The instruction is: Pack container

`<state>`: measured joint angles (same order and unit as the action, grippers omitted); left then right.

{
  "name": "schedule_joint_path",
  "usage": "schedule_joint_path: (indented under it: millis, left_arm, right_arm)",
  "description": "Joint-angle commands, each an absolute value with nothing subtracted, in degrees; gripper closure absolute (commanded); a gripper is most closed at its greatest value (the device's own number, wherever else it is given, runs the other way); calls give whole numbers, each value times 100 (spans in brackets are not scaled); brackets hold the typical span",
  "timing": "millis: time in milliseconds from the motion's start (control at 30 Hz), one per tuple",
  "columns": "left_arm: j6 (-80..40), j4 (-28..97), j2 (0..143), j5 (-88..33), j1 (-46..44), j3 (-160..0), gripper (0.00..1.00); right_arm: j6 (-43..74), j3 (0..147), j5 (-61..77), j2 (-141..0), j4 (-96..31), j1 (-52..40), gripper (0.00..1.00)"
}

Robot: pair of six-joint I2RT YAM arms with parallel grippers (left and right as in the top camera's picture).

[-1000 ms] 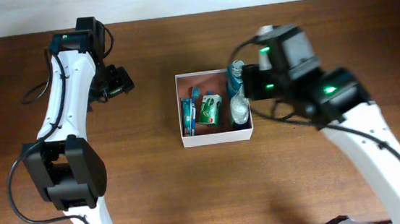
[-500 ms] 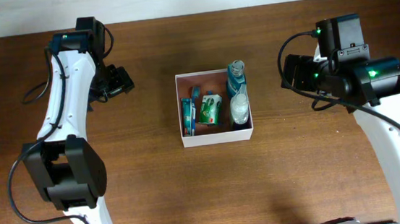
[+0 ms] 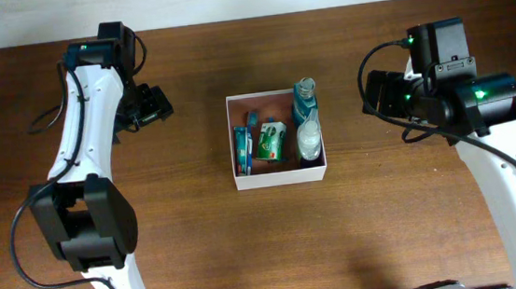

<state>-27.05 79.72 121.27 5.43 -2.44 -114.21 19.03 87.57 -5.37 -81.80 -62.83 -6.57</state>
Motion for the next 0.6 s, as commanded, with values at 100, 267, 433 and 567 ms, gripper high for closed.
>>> schedule_joint_path:
  millis: [100,267,433,567]
  left_arm:
    - [-2696,7970,11966,604,-246,-11489,1]
    - [-2696,7970,11966,604,-246,-11489,1]
    - [-2696,7970,11966,604,-246,-11489,1]
    - [-2696,7970,11966,604,-246,-11489,1]
  right_arm:
    - [1892,8807,-609,-7719,-6287,-635,1]
    - [1892,8807,-609,-6938,-6287,-635,2]
    - [1846,8807,-744,-5590,-6305,-635,2]
    - [1844,8803,-827,-4663,-6318,-633,2]
